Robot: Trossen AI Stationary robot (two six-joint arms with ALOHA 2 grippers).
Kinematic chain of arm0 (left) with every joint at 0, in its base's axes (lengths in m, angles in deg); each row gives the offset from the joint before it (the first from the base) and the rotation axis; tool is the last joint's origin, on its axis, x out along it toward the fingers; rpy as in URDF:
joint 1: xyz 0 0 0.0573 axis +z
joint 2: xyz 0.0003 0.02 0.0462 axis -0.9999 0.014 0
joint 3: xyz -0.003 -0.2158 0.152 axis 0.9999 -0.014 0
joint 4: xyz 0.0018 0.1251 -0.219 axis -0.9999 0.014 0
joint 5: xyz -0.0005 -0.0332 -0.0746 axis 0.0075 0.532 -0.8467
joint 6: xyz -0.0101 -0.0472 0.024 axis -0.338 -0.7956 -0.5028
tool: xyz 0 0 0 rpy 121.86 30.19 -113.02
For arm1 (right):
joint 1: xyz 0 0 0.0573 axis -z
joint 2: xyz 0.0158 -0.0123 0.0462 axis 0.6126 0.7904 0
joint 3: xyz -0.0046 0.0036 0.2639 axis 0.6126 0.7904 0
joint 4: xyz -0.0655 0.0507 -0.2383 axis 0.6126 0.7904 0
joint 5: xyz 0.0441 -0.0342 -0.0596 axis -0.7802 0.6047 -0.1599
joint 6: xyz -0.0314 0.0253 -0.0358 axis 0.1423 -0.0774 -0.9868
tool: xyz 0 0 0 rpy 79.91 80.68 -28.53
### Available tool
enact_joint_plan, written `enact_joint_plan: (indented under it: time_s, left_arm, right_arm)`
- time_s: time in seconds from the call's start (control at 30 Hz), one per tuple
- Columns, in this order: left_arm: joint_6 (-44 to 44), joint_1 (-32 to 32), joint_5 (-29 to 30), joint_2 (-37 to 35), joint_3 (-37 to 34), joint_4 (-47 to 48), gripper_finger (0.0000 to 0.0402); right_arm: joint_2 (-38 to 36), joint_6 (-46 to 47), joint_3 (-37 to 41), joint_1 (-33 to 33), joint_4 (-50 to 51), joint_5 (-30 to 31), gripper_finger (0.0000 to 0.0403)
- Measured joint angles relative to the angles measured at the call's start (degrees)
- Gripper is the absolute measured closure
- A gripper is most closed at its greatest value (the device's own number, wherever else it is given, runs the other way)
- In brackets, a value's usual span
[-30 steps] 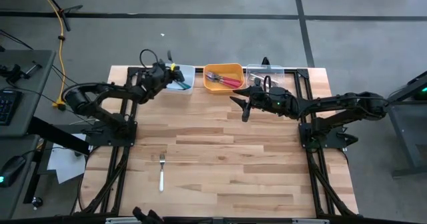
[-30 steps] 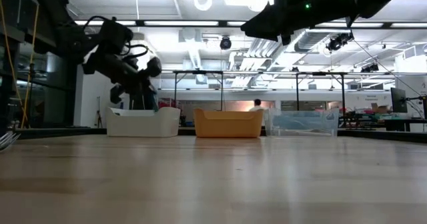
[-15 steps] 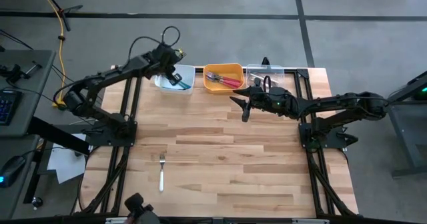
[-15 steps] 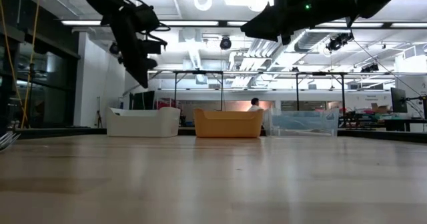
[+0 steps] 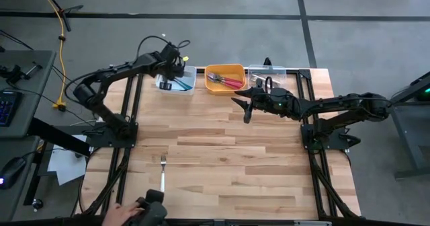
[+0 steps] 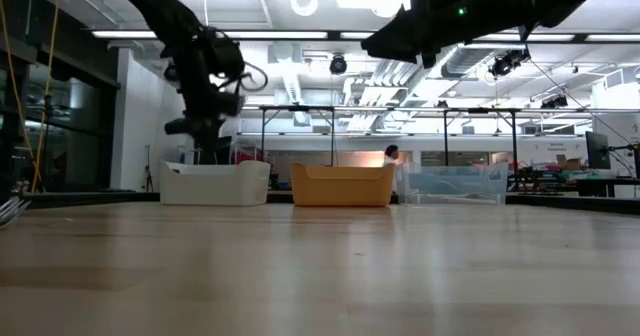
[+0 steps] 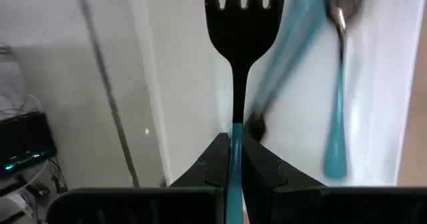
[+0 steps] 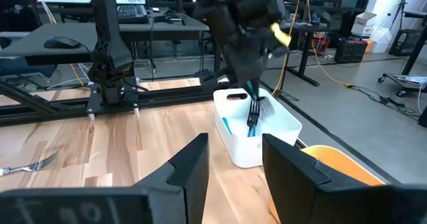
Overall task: Sort silverware by color (type)
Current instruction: Put the blue fork into the white bin, then put the white fork into the transparent bin
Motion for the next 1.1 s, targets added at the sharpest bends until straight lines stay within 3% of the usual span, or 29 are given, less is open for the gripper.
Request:
enact_joint_plan:
  time_s: [0.3, 0.73, 0.87, 0.97, 1.1]
  left_arm:
    - [4.22, 0.83, 3.40, 4.84, -0.02, 3.07, 0.0386]
    - [-4.97, -3.02, 13.30, 2.45, -0.04, -2.15, 0.0325]
    - [-14.89, -6.59, 14.15, -2.68, -0.04, -1.17, 0.0345]
    - [-25.68, -12.01, 14.61, -7.27, -0.04, 5.36, 0.0375]
    - [-46.71, -22.62, 14.05, -12.11, -0.04, 15.58, 0.0398]
  right_arm:
    - [0.00, -0.64, 0.00, 0.00, 0.31, 0.00, 0.0269]
    - [0.00, -0.65, 0.00, -0.02, 0.70, -0.02, 0.0269]
    - [0.00, -1.48, 0.00, 0.00, 0.72, -0.02, 0.0269]
    - [0.00, -2.59, 0.03, -0.02, 1.21, -0.10, 0.0269]
    - [0.01, -3.45, 1.47, 0.46, 0.39, -3.94, 0.0276]
